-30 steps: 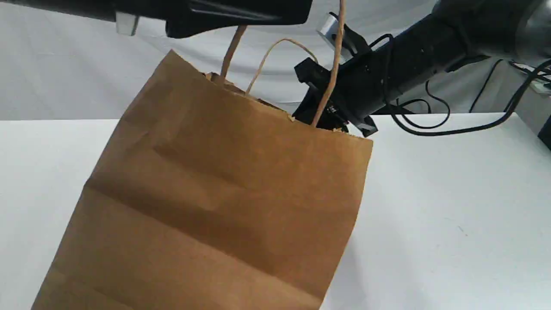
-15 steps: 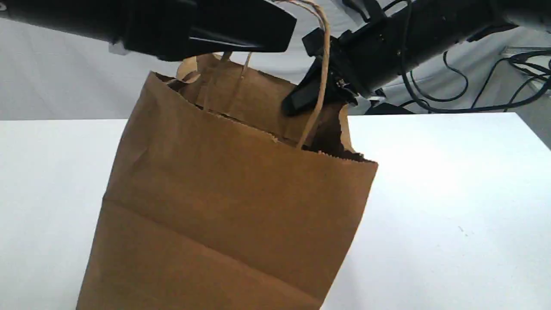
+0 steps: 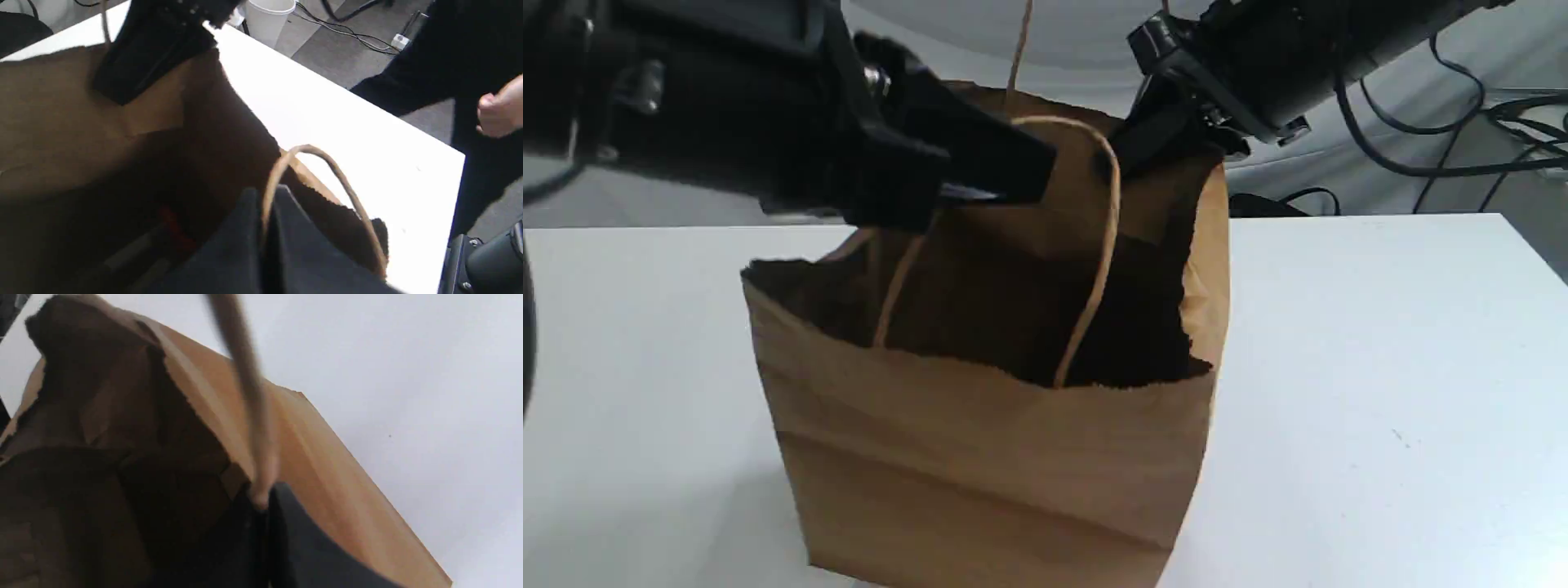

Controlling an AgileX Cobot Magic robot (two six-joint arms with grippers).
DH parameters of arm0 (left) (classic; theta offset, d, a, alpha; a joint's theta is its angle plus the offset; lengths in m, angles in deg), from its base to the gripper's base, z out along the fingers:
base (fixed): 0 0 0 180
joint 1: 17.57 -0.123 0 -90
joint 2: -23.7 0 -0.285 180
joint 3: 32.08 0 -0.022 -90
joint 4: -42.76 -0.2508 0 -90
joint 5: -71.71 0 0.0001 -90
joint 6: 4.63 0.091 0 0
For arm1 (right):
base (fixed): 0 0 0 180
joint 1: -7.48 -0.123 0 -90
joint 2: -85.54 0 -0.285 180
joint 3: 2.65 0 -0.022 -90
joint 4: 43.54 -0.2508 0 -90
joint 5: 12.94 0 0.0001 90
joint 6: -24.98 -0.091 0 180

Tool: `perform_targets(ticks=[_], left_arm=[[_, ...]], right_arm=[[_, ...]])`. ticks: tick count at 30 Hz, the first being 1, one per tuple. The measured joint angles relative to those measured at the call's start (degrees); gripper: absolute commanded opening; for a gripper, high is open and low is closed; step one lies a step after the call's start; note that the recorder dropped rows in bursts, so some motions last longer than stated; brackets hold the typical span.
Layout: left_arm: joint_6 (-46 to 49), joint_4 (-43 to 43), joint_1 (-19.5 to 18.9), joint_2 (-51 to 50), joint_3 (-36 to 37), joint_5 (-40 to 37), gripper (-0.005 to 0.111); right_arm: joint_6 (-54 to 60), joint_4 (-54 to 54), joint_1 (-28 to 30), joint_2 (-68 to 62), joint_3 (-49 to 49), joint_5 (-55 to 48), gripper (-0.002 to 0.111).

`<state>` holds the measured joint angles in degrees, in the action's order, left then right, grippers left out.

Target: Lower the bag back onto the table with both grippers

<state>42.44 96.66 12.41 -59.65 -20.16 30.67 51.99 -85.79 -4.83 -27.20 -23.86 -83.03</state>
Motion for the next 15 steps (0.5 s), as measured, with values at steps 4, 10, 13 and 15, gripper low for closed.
perform_targets(ticks=[4,10,13,15], left_arm=[[0.0,0.35,0.0,0.0,1.83,2.48,0.0],[0.0,0.58,0.0,0.0,1.96,4.06,0.0],[0.0,0.58,0.0,0.0,1.96,4.29,0.0],[0.0,0.58,0.0,0.0,1.96,4.29,0.0]], right_arm=[[-0.11,0.82,0.0,0.0,0.0,0.0,0.0],[-0.23,1.86,0.0,0.0,0.0,0.0,0.0],[-0.23,3.37,0.0,0.0,0.0,0.0,0.0],[-0.23,3.78,0.0,0.0,0.0,0.0,0.0]])
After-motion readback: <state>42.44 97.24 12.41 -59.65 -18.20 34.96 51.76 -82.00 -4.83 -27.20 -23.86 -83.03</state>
